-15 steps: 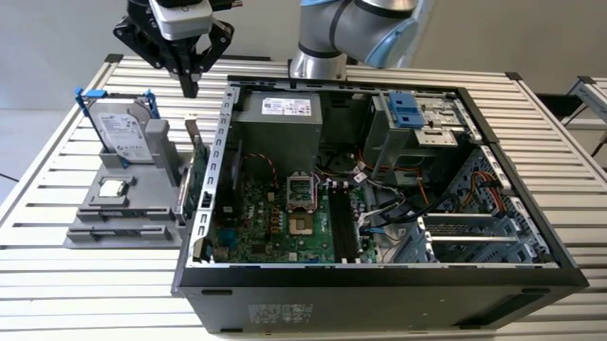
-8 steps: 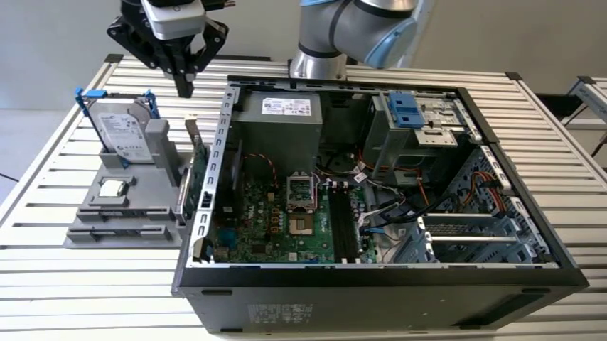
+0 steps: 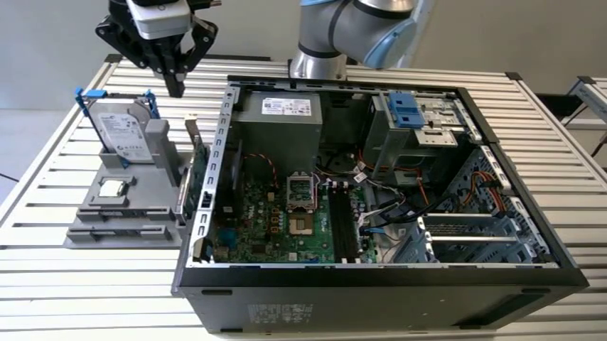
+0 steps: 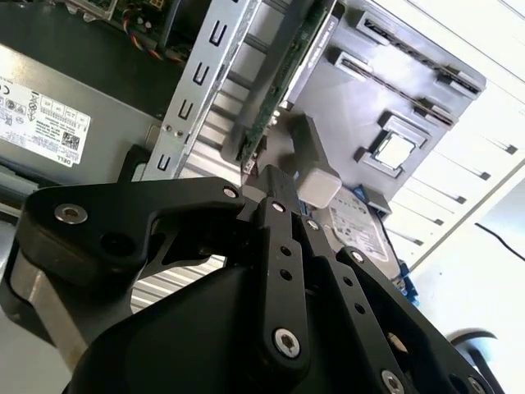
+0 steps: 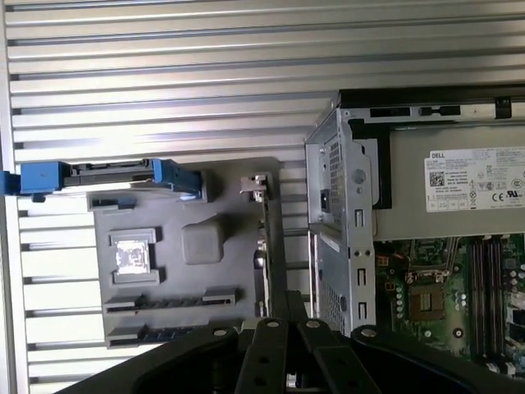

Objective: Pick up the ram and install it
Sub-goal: 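Reach for the ram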

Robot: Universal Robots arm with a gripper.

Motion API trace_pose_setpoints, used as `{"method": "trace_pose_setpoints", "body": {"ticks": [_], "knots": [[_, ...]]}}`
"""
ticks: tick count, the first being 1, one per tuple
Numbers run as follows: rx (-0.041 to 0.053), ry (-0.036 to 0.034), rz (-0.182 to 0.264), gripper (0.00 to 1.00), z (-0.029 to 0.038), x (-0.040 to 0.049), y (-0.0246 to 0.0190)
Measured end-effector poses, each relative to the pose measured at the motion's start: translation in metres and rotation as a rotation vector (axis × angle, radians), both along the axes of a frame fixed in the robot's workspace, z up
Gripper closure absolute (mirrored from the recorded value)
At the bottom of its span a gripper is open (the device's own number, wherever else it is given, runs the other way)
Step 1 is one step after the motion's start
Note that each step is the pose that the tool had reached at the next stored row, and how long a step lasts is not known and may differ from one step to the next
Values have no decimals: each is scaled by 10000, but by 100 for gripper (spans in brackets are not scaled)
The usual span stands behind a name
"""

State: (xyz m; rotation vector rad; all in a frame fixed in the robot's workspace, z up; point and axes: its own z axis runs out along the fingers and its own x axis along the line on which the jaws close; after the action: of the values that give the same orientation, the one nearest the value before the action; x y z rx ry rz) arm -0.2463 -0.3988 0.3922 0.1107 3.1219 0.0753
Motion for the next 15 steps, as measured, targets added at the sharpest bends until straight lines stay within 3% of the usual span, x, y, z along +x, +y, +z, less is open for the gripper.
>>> {"method": "trace_pose_setpoints", "body": {"ticks": [15], "knots": [[0, 0, 0, 100, -2, -210, 0]]}}
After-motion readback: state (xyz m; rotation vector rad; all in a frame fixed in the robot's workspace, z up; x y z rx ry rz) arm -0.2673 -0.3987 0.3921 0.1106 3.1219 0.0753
